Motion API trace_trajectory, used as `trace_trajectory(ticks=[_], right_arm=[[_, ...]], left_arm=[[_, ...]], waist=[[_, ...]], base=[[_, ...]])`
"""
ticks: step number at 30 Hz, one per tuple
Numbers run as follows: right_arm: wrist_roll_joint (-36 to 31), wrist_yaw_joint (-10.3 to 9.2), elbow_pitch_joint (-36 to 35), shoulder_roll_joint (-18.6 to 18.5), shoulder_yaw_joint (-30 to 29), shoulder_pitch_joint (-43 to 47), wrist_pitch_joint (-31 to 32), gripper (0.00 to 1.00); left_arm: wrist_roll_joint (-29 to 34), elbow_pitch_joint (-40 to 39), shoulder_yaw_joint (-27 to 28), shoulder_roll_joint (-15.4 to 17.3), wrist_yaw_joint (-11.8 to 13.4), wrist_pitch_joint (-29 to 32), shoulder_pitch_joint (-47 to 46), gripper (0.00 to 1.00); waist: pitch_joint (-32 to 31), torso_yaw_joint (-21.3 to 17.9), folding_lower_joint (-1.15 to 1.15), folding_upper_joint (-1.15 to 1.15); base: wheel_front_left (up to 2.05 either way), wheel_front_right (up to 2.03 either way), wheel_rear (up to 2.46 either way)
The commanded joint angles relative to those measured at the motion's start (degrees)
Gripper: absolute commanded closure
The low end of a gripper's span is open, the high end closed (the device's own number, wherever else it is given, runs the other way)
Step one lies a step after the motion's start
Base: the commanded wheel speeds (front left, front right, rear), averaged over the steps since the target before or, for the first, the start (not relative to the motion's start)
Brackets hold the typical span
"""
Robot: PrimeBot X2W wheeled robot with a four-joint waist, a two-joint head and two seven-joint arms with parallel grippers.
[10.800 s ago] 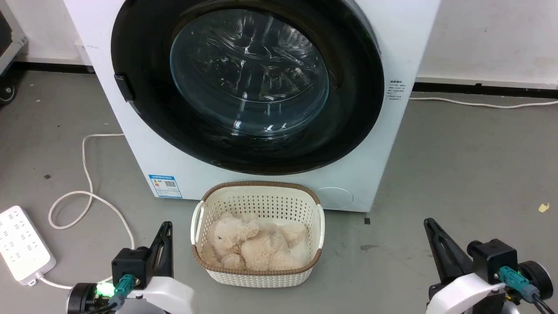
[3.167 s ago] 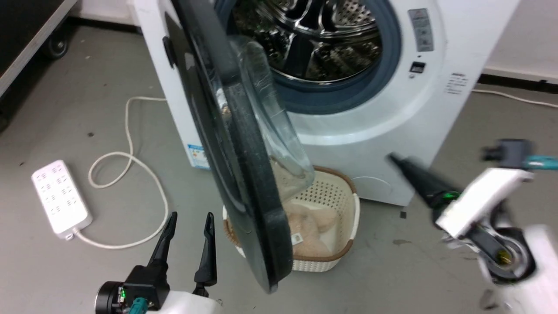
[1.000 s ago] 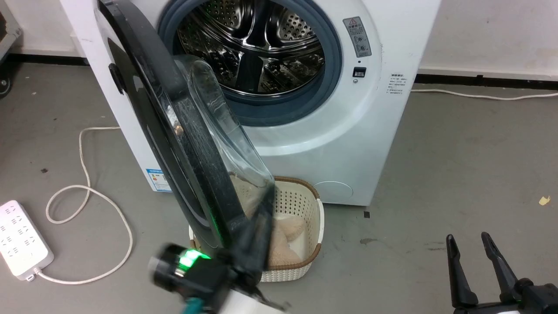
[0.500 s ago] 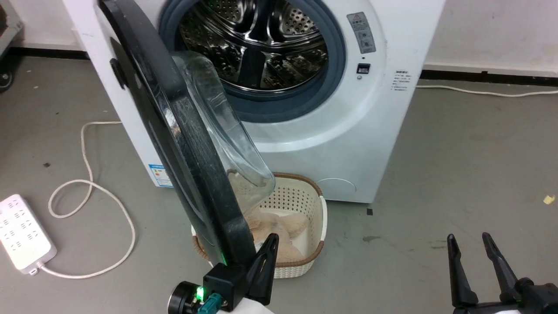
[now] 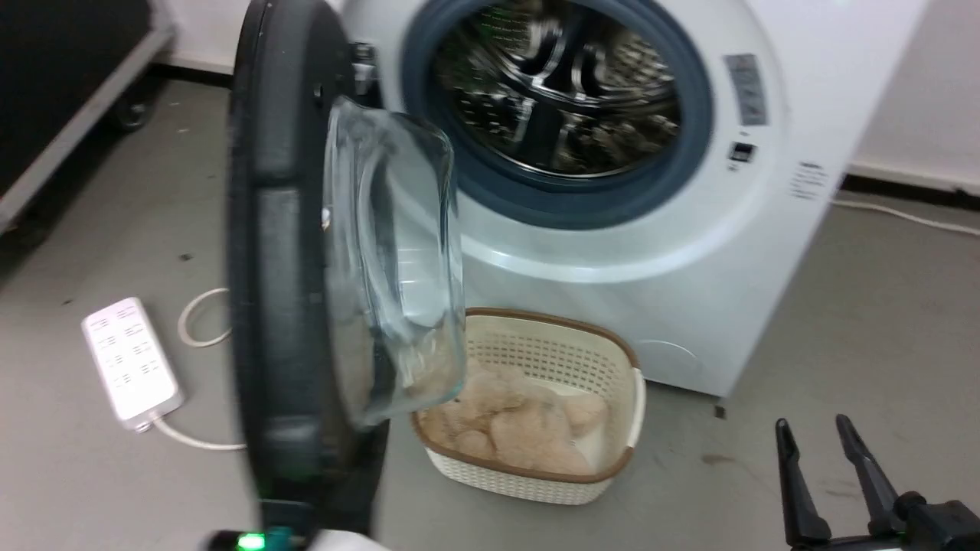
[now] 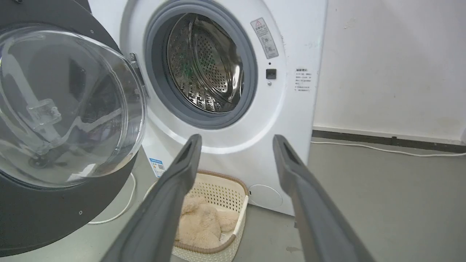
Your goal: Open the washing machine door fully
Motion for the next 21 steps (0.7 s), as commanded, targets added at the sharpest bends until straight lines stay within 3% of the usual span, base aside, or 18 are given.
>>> trace_trajectory(ticks=[1, 8, 21], right_arm=[[0.4, 0.05, 0.2, 0.2, 0.4, 0.3, -0.3, 0.00], [0.0, 0.05, 0.3, 0.2, 1.3, -0.3, -0.3, 0.00], [-2.5, 0.05, -0.2, 0.2, 1.2, -2.7, -0.3, 0.00]], left_arm=[[-0.6, -0.5, 3.0, 2.7, 1.0, 0.1, 0.7, 1.00], [-2.4, -2.2, 9.2, 8.4, 1.6, 2.3, 0.5, 1.00], [-8.6, 0.4, 21.4, 17.9, 0.7, 5.8, -5.5, 1.00]], waist=[[-0.9, 3.2, 0.00, 0.00], [0.3, 5.4, 0.00, 0.00], [8.2, 3.5, 0.00, 0.00]], base=[[0.00, 0.00, 0.00], [0.00, 0.00, 0.00], [0.00, 0.00, 0.00]])
